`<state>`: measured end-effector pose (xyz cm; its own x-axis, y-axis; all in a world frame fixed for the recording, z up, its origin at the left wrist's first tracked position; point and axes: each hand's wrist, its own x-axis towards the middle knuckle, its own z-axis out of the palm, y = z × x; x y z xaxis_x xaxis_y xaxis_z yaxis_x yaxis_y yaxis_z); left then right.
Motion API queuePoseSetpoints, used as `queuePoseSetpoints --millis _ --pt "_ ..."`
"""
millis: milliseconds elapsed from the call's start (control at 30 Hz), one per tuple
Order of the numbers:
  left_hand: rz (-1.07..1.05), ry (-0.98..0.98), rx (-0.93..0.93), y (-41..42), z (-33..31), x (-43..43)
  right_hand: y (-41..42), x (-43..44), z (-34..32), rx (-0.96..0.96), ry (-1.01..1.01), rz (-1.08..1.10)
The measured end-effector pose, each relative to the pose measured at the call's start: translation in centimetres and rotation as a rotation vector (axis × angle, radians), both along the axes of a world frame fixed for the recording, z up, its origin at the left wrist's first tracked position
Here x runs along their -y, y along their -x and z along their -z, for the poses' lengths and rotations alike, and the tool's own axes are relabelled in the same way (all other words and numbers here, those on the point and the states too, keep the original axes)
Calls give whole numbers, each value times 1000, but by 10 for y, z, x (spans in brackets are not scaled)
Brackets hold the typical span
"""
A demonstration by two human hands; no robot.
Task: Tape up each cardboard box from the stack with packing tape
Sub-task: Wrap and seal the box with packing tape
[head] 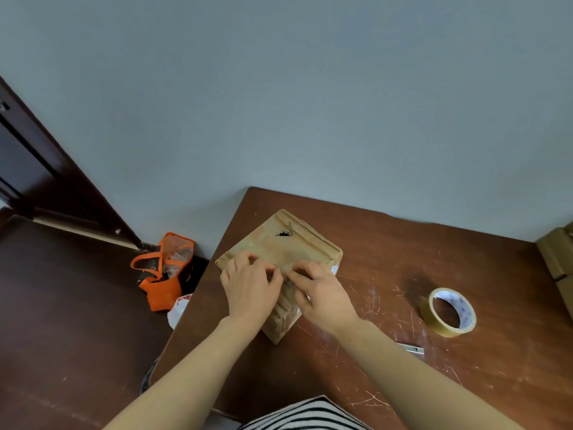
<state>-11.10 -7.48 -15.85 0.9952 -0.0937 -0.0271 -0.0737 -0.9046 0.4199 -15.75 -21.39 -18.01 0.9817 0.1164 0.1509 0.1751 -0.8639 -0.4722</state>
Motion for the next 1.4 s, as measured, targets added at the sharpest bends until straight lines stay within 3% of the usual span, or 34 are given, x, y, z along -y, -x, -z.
queuePoseSetpoints --millis 233,400,567,800,1400 --pt "22 0 59 -3 7 -7 2 1 5 118 54 -26" --pt "416 -120 459 4 21 -20 2 2 9 174 53 -29" --pt "605 -228 422 11 26 -30 1 2 15 197 43 -26" --pt "603 -259 169 13 28 -34 1 4 20 225 34 -23" --pt "639 -122 293 15 30 -47 0 4 25 266 14 -15"
